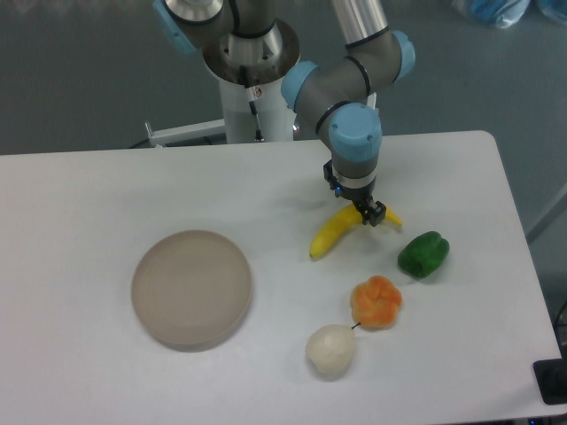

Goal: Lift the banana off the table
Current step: 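Lower the gripper onto the banana and close it around it, then lift the gripped banana up off the table toward the green pepper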

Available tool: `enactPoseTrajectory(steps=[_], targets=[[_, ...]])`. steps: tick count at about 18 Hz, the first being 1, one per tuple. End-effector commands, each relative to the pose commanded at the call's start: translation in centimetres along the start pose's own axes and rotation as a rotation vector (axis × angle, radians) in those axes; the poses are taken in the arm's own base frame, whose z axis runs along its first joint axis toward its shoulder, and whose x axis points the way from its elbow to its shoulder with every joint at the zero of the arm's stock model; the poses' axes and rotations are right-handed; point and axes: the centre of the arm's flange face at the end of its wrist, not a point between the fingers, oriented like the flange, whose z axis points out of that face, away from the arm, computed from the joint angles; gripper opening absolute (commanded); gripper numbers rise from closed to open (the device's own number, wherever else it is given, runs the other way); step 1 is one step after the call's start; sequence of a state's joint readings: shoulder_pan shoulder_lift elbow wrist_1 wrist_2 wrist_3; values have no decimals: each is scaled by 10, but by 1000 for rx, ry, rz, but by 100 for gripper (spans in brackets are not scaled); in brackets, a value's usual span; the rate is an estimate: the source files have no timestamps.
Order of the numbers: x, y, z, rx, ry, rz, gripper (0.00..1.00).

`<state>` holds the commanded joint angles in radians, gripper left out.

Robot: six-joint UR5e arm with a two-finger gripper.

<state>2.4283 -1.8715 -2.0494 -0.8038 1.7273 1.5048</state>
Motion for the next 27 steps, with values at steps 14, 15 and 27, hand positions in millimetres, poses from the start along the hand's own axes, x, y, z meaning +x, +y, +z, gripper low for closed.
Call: enactPoseTrajectory(steps=[14,15,27], targets=[[-20,5,-24,14,-54,-22,36],[-24,4,-30,25,-67,-29,36],[-83,-40,-130,180,-253,-190,36]])
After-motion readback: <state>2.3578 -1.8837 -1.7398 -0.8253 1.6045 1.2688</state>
